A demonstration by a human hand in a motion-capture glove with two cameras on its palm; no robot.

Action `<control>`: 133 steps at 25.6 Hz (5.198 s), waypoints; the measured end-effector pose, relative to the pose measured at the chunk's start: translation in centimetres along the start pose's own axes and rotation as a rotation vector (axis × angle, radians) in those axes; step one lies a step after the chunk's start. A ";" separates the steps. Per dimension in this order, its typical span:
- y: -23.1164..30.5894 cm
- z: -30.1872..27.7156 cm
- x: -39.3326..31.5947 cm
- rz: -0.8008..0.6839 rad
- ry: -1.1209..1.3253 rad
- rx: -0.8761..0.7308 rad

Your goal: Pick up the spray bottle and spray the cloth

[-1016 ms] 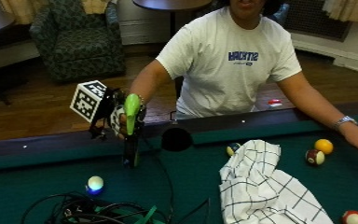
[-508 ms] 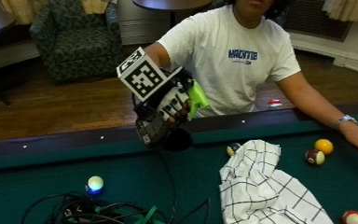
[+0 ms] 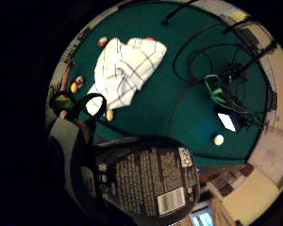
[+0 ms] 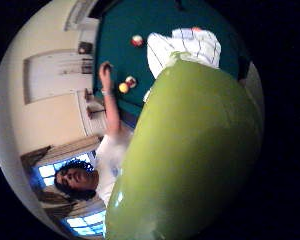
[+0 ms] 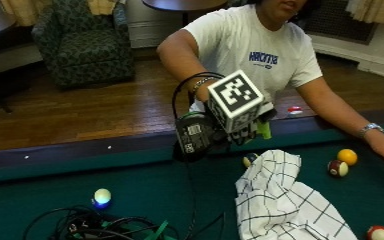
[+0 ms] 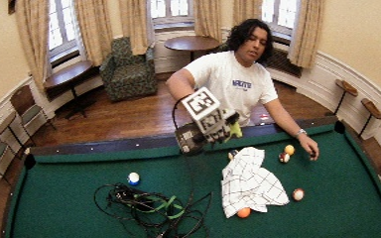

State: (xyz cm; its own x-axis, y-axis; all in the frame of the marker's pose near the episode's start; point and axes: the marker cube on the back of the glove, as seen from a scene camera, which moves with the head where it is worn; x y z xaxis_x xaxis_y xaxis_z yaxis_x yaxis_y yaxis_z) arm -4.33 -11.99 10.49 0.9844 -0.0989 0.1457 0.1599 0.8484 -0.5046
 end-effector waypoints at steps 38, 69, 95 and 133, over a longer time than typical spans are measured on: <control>-8.8 3.7 -12.7 -0.069 -0.061 -0.313; -17.8 4.5 -23.9 -0.507 -1.011 0.503; -28.9 10.3 -28.0 -0.426 -1.041 0.603; -19.4 11.3 -18.6 -0.418 -0.082 0.404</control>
State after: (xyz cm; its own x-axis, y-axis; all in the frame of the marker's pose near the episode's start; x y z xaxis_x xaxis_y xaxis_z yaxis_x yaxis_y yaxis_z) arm -26.53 -20.72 27.23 0.8322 -0.4411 0.3359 0.4768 0.8786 -0.0277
